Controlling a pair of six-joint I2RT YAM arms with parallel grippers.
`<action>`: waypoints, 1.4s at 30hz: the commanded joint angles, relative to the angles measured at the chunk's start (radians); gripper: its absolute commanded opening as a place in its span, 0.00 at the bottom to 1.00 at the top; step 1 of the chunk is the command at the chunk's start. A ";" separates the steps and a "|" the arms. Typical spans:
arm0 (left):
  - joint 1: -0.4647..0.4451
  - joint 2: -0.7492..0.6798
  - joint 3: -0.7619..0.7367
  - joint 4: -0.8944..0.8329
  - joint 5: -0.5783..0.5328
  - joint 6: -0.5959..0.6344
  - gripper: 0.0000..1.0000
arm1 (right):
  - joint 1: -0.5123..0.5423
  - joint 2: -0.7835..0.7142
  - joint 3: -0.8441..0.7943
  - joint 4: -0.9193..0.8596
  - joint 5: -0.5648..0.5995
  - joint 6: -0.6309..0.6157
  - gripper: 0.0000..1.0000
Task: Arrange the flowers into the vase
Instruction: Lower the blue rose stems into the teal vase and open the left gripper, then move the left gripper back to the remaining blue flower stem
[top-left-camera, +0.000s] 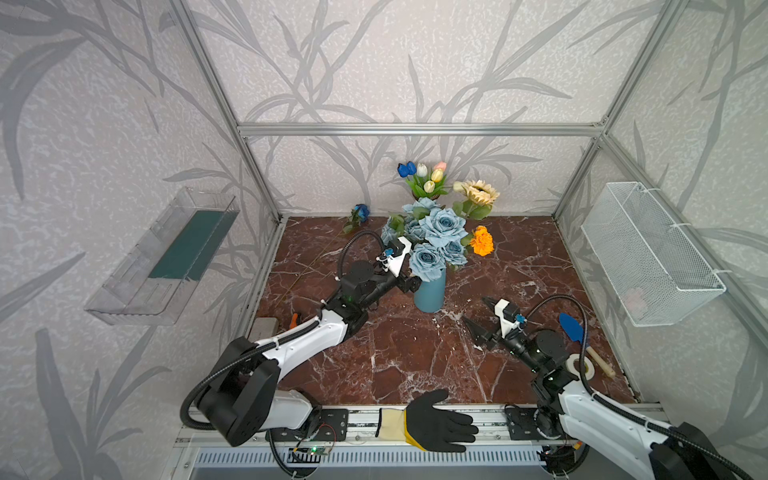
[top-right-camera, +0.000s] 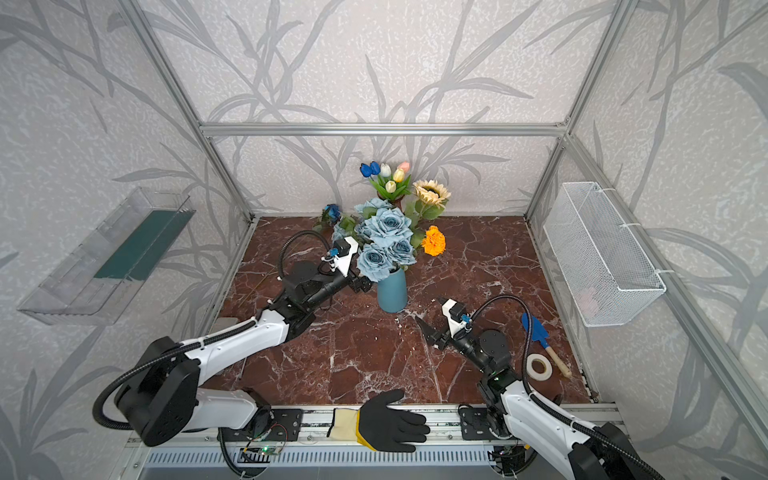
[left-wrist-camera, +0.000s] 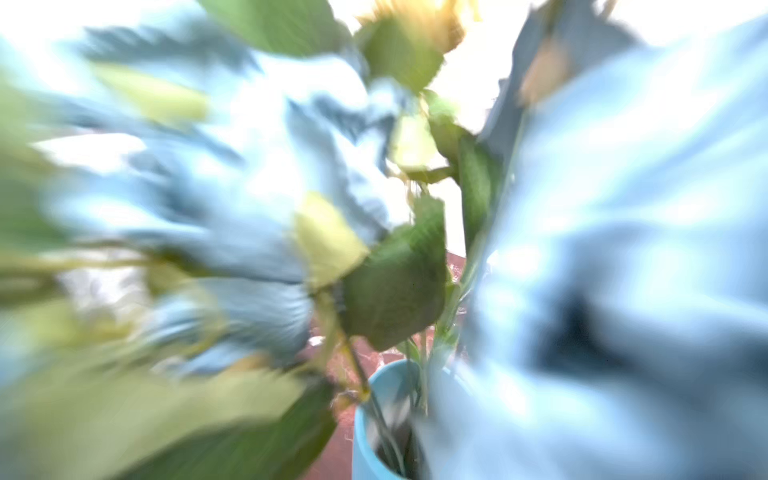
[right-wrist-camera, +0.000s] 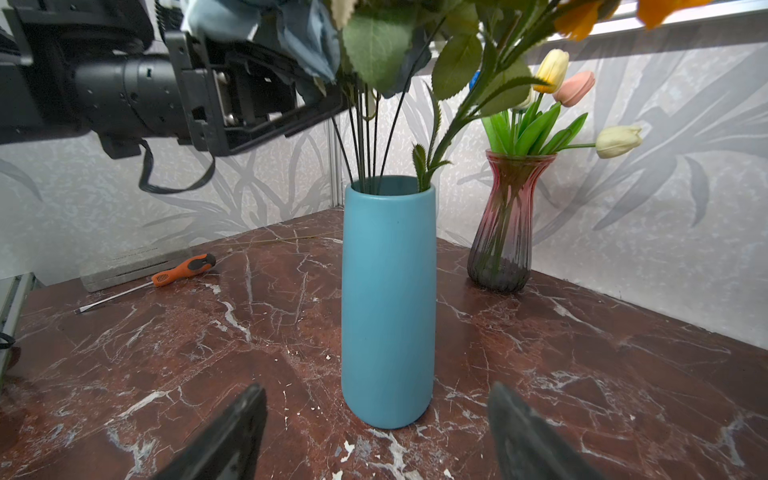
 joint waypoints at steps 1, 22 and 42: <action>0.021 -0.100 -0.025 -0.093 -0.002 0.070 0.92 | 0.004 0.008 0.029 0.045 0.005 -0.011 0.84; 0.489 0.144 0.307 -0.733 -0.447 -0.169 0.78 | 0.005 -0.004 0.027 0.044 -0.002 -0.001 0.84; 0.611 1.111 1.337 -1.533 -0.437 0.268 0.74 | 0.008 -0.036 0.027 0.024 0.003 -0.003 0.84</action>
